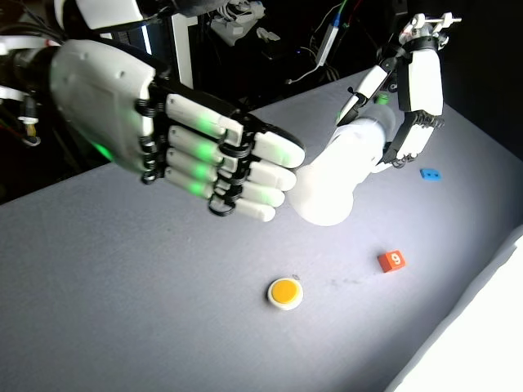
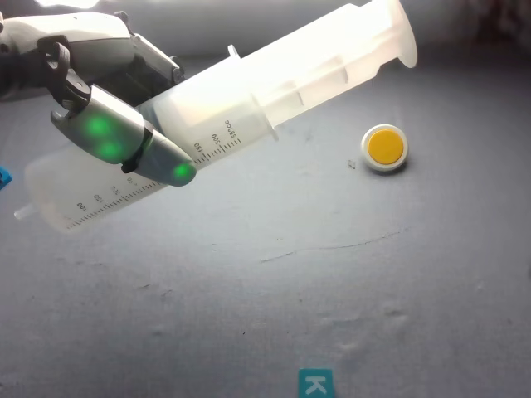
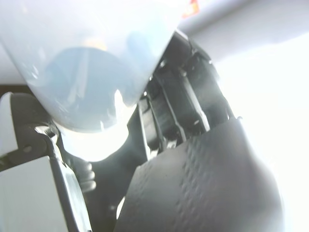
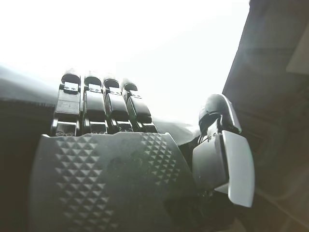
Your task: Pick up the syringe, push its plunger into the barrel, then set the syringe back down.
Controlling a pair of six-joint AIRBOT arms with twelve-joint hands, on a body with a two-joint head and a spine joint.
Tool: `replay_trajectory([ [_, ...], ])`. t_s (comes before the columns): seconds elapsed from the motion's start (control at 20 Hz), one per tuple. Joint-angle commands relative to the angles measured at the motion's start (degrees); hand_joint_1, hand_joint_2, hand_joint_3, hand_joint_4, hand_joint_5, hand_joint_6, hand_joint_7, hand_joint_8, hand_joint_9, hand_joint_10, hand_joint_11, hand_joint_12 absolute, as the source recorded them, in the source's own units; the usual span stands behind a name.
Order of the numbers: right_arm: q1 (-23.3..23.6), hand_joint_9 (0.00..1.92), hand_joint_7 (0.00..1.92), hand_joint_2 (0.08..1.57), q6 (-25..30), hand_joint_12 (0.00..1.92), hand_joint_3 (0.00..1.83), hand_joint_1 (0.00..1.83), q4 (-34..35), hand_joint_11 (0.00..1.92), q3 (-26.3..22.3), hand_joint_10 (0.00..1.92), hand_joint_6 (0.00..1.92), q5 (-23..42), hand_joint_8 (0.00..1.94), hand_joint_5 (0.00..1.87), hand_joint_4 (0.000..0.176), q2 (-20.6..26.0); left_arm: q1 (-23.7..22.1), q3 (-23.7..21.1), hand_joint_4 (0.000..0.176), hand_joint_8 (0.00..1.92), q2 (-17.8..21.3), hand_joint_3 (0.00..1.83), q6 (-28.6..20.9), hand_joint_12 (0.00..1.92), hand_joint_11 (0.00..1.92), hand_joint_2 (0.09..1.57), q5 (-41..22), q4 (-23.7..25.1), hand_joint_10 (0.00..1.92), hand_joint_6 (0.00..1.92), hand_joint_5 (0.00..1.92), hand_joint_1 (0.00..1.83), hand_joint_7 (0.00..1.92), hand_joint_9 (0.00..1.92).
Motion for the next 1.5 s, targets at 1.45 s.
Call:
replay_trajectory([
  [1.45, 0.65, 0.00, 0.00, 1.13, -14.74, 0.00, 0.00, 0.00, -0.57, 0.00, 3.34, 0.00, 0.00, 2.84, 0.00, 0.00, 0.000, -22.02, -2.77, -3.03, 0.000, 0.94, 1.03, 0.00, -0.66, 1.49, 0.55, 1.16, -5.42, -0.94, 1.41, 1.27, 0.79, 1.36, 0.99, 0.76],
])
